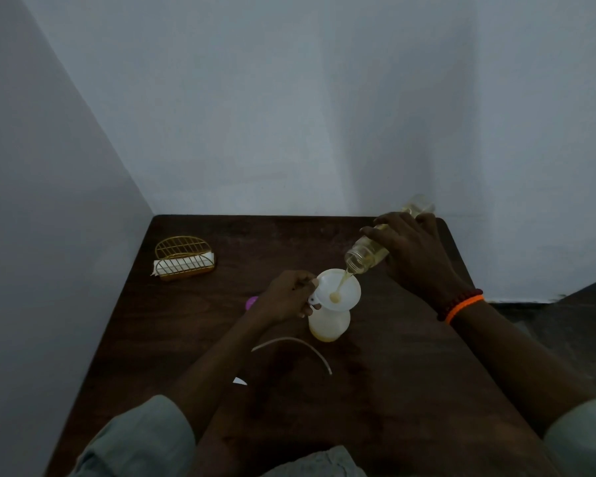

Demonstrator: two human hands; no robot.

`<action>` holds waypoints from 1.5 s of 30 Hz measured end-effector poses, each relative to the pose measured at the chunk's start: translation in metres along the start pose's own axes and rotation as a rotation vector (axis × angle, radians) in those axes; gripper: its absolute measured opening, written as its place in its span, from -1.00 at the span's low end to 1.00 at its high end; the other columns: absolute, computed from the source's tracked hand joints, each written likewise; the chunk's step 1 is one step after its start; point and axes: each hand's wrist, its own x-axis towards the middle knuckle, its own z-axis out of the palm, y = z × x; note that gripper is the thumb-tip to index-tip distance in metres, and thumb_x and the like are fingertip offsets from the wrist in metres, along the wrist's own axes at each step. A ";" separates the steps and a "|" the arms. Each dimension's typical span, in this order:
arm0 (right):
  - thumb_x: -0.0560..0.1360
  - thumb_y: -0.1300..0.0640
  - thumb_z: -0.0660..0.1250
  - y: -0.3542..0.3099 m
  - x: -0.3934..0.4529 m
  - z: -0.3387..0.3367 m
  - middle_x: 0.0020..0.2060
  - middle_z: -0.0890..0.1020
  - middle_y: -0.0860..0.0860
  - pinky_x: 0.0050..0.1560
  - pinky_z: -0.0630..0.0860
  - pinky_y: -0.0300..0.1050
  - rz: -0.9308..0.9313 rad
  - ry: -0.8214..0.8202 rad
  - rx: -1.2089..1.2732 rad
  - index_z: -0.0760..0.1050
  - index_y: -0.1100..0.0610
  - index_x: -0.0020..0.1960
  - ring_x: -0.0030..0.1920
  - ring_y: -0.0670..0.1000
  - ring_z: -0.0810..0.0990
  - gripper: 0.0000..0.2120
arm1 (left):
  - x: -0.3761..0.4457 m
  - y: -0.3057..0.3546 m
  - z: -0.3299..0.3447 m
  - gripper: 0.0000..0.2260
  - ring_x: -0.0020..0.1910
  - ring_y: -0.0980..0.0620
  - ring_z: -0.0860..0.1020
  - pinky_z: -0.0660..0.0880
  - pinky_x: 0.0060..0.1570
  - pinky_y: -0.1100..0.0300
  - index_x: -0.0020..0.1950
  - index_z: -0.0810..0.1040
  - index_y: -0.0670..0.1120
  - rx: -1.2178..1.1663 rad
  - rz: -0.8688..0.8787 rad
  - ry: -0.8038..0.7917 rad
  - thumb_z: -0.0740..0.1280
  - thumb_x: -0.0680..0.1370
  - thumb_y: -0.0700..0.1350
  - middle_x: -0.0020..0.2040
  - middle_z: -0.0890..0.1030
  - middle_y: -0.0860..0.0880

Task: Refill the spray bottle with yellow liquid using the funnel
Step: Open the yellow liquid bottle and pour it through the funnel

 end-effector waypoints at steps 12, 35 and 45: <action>0.32 0.18 0.53 -0.001 0.003 -0.008 0.24 0.58 0.11 0.20 0.31 0.16 -0.007 0.006 -0.003 0.54 0.02 0.31 0.26 0.17 0.53 -0.44 | -0.003 0.002 -0.001 -0.81 -0.11 -0.23 0.68 0.63 -0.17 -0.03 0.04 0.60 -0.04 0.012 0.005 -0.002 0.19 0.68 -0.08 -0.17 0.71 -0.11; 0.32 0.19 0.53 -0.001 0.004 -0.014 0.23 0.58 0.09 0.16 0.36 0.16 -0.010 0.036 -0.030 0.54 0.00 0.31 0.24 0.16 0.53 -0.44 | 0.001 -0.001 0.000 -0.82 -0.18 -0.19 0.69 0.61 -0.21 0.01 0.04 0.60 -0.04 0.002 0.021 -0.012 0.21 0.67 -0.06 -0.20 0.70 -0.09; 0.29 0.18 0.56 -0.007 -0.002 0.000 0.21 0.58 0.07 0.16 0.34 0.15 0.031 0.049 0.044 0.55 0.00 0.29 0.25 0.14 0.53 -0.42 | 0.003 -0.002 -0.001 -0.78 -0.25 -0.06 0.67 0.63 -0.20 0.00 0.09 0.60 -0.12 0.016 0.018 -0.019 0.21 0.67 -0.05 -0.17 0.71 -0.12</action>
